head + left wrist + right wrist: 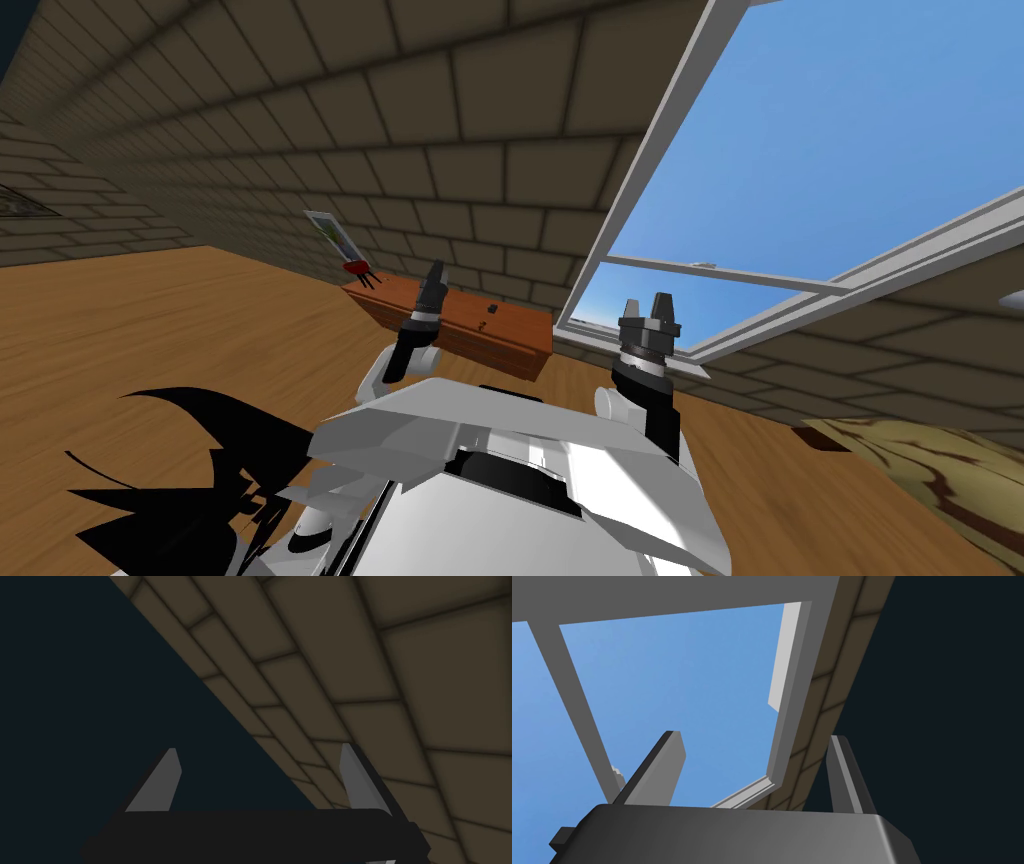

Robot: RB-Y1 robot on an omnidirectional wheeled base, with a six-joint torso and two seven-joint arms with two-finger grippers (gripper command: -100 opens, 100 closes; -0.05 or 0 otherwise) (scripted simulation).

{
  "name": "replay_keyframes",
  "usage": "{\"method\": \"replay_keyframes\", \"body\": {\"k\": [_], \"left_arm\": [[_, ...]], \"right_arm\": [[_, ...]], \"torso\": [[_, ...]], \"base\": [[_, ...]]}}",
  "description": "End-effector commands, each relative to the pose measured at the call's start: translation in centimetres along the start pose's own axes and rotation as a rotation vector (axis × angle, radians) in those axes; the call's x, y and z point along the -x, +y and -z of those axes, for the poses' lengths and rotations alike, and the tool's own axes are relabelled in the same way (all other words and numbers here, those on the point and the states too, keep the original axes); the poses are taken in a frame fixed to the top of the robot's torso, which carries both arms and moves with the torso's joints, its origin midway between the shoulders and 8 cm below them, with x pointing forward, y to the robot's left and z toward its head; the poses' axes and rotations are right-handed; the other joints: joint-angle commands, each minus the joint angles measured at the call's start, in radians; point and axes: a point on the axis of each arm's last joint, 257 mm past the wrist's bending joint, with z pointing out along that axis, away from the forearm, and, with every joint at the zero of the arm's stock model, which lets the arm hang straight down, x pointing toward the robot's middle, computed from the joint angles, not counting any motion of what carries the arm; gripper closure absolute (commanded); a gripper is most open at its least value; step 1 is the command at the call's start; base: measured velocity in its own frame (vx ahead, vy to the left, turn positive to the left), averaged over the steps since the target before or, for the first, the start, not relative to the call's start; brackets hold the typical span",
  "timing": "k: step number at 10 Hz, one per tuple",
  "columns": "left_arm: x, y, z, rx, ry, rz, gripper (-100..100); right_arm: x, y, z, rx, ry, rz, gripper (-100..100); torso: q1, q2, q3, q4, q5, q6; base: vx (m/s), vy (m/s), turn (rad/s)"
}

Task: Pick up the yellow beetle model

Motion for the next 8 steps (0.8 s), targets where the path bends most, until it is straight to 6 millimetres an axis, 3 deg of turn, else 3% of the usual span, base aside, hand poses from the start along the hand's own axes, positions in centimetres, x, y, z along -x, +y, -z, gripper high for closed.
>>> {"method": "replay_keyframes", "body": {"k": [1,7,8], "left_arm": [[-0.5,2.8,0.0,0.063,0.018,-0.007,-100],[-1.8,11.6,1.6,0.279,0.058,-0.020,-100],[-1.9,12.0,1.8,0.288,0.060,-0.019,-100]], "right_arm": [[0.0,0.0,0.0,0.000,0.000,0.000,0],[0.0,0.0,0.0,0.000,0.000,0.000,0],[0.0,0.0,0.0,0.000,0.000,0.000,0]], "torso": [[0.000,0.000,0.000,0.000,0.000,0.000],[0.001,0.000,0.000,0.000,0.000,0.000],[0.001,0.000,0.000,0.000,0.000,0.000]], "base": [[-0.004,0.028,-0.083],[-0.002,0.029,-0.064],[-0.004,0.021,-0.039]]}}
